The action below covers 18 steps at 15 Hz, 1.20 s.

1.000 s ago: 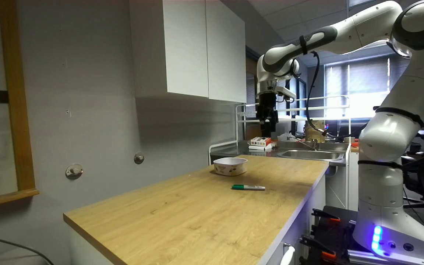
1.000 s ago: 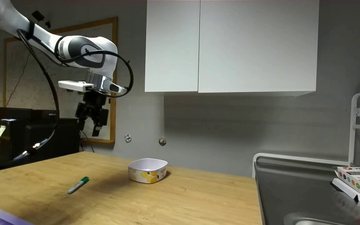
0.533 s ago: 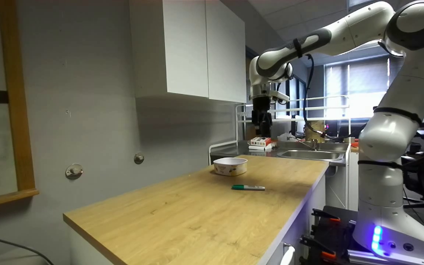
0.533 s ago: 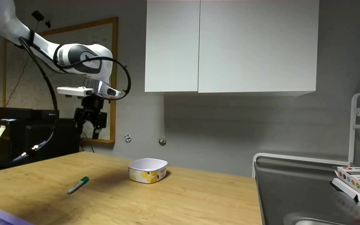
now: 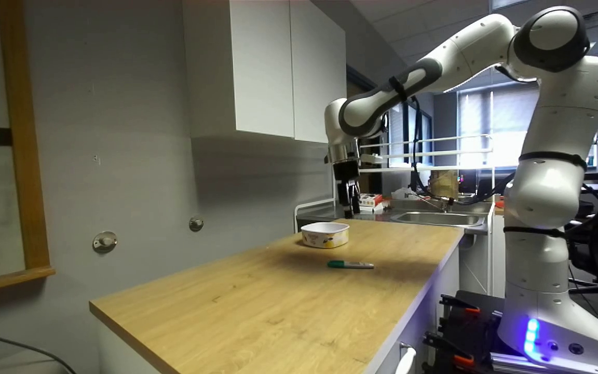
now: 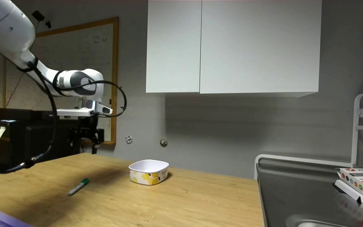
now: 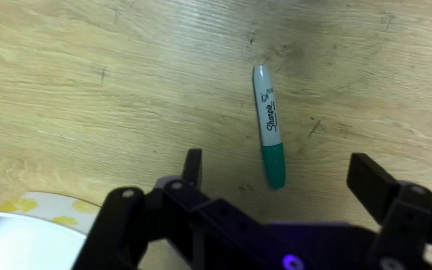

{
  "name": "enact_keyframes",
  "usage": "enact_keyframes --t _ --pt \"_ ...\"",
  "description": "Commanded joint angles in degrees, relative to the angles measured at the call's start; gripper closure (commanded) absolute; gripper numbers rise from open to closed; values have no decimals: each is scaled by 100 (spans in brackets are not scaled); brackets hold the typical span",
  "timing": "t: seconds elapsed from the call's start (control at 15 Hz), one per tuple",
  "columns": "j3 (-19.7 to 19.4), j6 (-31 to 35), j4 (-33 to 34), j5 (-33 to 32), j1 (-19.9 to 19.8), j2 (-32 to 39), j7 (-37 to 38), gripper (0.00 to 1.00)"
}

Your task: Put the marker in the bowl

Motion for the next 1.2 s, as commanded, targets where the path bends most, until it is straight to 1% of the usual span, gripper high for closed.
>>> enact_keyframes --t 0.0,0.4,0.67,0.93,1.0,1.07,1.13 --pt "14 295 168 -31 117 660 -595 0" --pt "83 730 223 -63 160 1466 -1142 0" --pt "172 899 225 -122 194 1888 -1262 0" --pt "258 997 190 -205 207 2231 -1230 0" --pt "270 1028 179 -242 201 2269 -1250 25" --pt "274 1029 192 -293 196 2299 -1234 25" --pt "276 1014 206 -323 196 2307 -1213 31"
